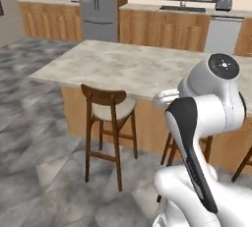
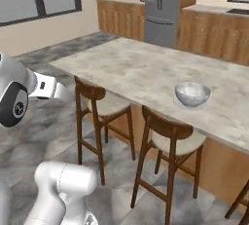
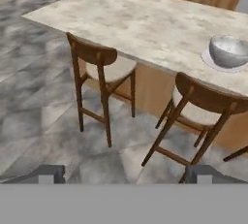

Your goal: Move the bowls from the cabinet to the plates on the dining table.

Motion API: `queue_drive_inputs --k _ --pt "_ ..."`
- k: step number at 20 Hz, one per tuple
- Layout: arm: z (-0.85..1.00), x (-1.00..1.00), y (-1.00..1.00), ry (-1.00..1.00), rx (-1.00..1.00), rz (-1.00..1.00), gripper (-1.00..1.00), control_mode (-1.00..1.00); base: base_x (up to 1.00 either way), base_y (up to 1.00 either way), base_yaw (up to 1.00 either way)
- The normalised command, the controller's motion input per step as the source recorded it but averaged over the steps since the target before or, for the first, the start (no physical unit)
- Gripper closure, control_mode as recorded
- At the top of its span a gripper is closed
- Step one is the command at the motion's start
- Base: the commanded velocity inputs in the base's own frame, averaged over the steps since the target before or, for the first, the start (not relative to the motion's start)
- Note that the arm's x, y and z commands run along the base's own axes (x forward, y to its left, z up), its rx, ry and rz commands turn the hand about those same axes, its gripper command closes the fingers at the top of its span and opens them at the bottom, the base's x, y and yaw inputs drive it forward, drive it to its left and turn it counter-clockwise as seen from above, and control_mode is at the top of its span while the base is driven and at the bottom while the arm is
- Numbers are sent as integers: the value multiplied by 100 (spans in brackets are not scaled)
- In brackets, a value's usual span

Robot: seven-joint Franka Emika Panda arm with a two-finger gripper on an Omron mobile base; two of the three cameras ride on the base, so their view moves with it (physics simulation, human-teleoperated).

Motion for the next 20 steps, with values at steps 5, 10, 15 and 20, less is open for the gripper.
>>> queue_drive_inputs --k 5,10,15,20 --pt "0 0 0 0 0 0 -100 100 -2 74 91" --pt "0 0 0 0 0 0 -100 100 14 65 80" --pt "0 0 0 0 0 0 -100 100 92 21 63" --pt "0 0 0 0 0 0 -100 100 100 0 31"
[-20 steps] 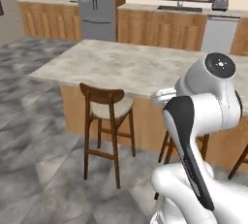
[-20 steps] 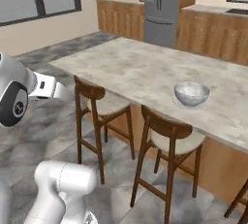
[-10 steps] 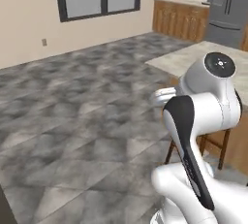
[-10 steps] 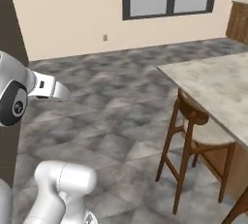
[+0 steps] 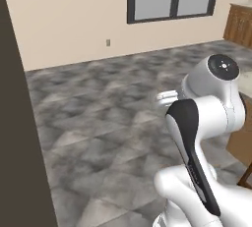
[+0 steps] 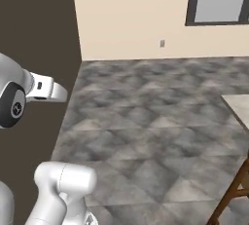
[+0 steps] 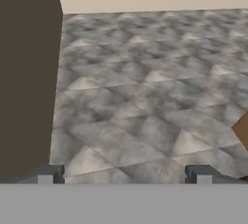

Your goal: Move the bowls from the cabinet to the plates on the dining table.

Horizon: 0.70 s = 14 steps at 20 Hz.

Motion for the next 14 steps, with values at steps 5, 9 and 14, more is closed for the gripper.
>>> queue_drive_inputs --k 5,9,14 --pt "0 0 0 0 0 0 -100 100 100 0 10" --pt "0 0 0 0 0 0 -100 100 100 0 3" --pt "0 0 0 0 0 0 -100 100 100 0 3"
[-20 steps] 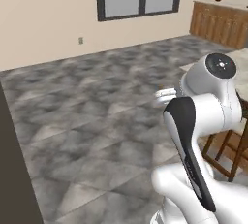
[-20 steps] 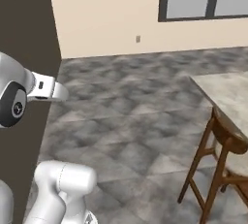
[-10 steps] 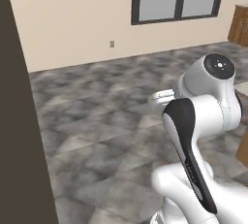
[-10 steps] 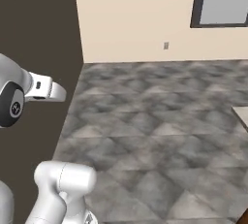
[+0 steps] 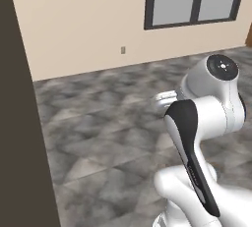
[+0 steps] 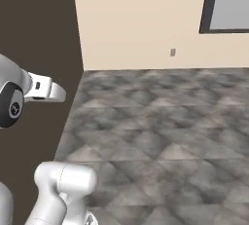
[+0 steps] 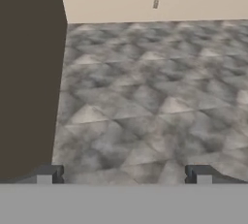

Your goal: Move the bowls from the cabinet to the plates on the dining table.

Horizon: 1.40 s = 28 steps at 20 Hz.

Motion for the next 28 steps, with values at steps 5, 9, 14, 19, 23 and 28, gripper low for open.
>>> queue_drive_inputs --k 5,9,14,19,23,28 --pt "0 0 0 0 0 0 -100 100 100 0 4" --pt "0 0 0 0 0 0 -100 100 100 1 3" --pt "0 0 0 0 0 0 -100 100 100 11 0" --pt "0 0 0 0 0 0 -100 100 96 2 -9" --pt "0 0 0 0 0 0 -100 100 12 0 -63" --pt "0 0 0 0 0 0 -100 100 2 0 -82"
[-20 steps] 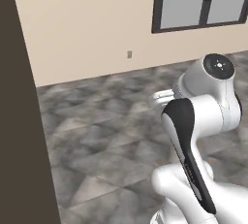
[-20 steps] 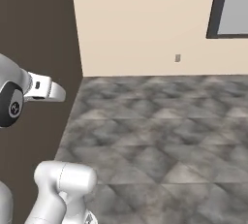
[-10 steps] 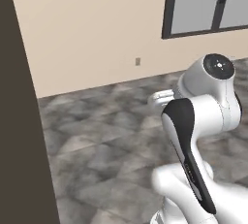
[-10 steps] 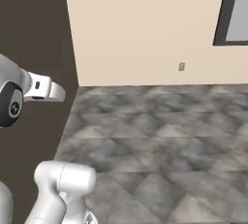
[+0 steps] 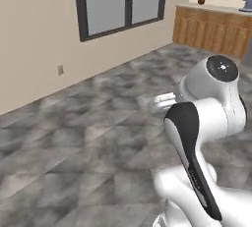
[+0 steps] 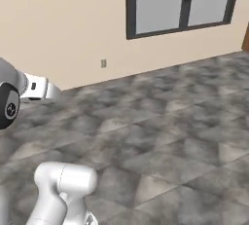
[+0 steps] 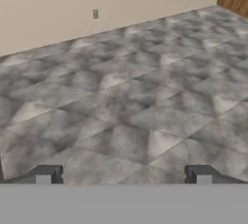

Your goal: Move the bowls from the cabinet to the plates on the dining table.

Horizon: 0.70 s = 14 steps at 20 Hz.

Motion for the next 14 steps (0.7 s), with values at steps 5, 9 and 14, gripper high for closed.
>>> queue_drive_inputs --k 5,9,14 --pt "0 0 0 0 0 0 -100 100 19 0 -83" --pt "0 0 0 0 0 0 -100 100 63 0 -70" --pt "0 0 0 0 0 0 -100 100 97 0 -48"
